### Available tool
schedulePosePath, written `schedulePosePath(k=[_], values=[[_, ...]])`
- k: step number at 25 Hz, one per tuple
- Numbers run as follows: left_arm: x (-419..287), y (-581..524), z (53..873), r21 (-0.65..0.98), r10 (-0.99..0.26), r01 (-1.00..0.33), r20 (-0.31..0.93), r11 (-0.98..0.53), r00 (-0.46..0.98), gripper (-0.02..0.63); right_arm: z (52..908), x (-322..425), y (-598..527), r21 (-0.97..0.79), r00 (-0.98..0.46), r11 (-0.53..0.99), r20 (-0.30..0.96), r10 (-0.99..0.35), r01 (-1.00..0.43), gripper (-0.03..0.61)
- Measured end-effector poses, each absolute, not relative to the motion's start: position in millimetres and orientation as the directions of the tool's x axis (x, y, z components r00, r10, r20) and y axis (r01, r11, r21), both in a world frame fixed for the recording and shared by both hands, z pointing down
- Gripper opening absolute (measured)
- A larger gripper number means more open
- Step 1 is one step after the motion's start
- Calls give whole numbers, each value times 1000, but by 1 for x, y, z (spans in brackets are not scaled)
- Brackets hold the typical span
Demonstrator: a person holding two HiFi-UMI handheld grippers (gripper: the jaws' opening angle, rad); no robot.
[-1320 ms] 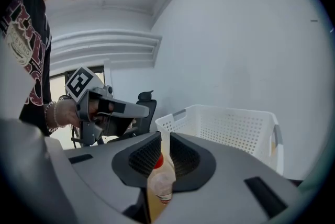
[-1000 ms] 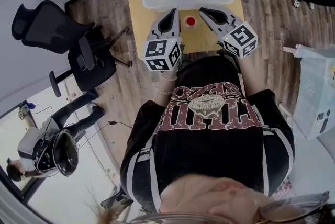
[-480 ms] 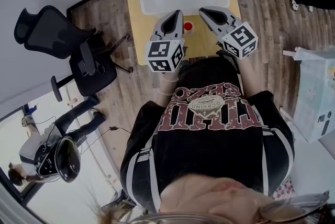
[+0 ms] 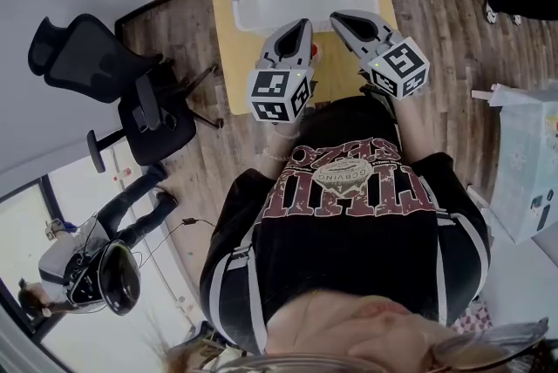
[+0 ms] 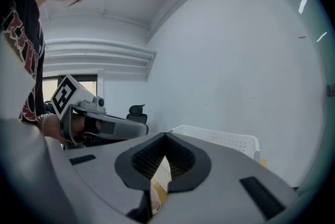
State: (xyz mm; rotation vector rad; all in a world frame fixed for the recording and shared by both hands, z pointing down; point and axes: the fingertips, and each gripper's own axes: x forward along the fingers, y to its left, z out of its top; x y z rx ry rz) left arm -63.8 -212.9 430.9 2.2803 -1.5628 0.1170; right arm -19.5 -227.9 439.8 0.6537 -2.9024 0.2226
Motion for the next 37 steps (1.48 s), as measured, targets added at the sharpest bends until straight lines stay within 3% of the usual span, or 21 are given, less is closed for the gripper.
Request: schedulePosePath(k=[13, 20, 37], values=[[-91, -223, 435, 276, -872, -901, 271, -335, 407, 48, 441, -51, -243, -98, -878, 883, 206, -433, -459, 17], [-50, -208, 428, 252, -876, -907, 268, -337, 400, 48, 433, -7, -231, -100, -876, 877, 171, -451, -471, 17], [-44, -204, 424, 245, -881, -911, 266, -331, 391, 48, 429, 1, -225, -92, -878, 880, 174, -446, -465, 17]])
